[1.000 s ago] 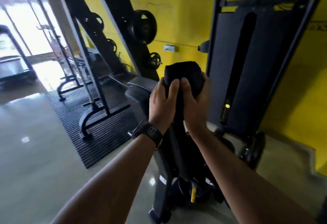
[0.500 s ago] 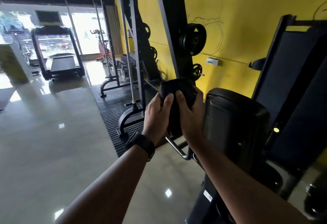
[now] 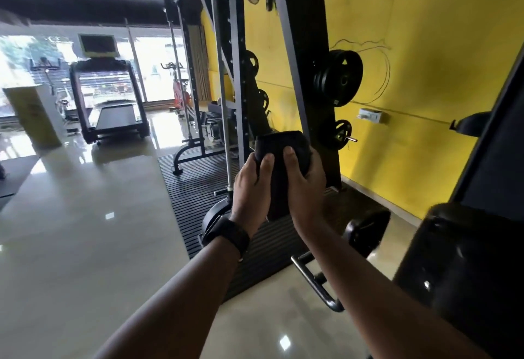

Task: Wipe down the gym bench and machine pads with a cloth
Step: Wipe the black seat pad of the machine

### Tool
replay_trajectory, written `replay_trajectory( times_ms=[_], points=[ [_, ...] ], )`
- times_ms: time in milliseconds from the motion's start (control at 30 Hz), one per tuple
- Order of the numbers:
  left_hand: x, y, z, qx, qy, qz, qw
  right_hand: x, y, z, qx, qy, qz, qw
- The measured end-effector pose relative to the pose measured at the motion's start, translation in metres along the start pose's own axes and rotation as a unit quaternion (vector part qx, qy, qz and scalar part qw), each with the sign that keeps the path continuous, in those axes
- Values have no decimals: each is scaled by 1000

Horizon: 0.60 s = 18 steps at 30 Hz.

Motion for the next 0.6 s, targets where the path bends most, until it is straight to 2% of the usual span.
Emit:
replay_trajectory(
  times_ms=[233,400,600],
  points=[
    [63,-129,-56,81,33,31,996,-61,-119,-28,-61,62,-14,996],
    [127,-203,-121,150,64,63,985,-117,-200,-20,-145,110,-20,983],
    [187,-279,-192,247,70,32,966,-185,-280,-13,-241,150,-30,958]
  ],
)
Point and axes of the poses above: each hand's wrist, its own y-axis away from the middle knuckle, its own z-axis out of the back of the hand, x = y × z, the point moved 4 cm from there along -y, towards the middle knuckle, and after that the axes turned 14 degrees about y, right-handed, at the moved point
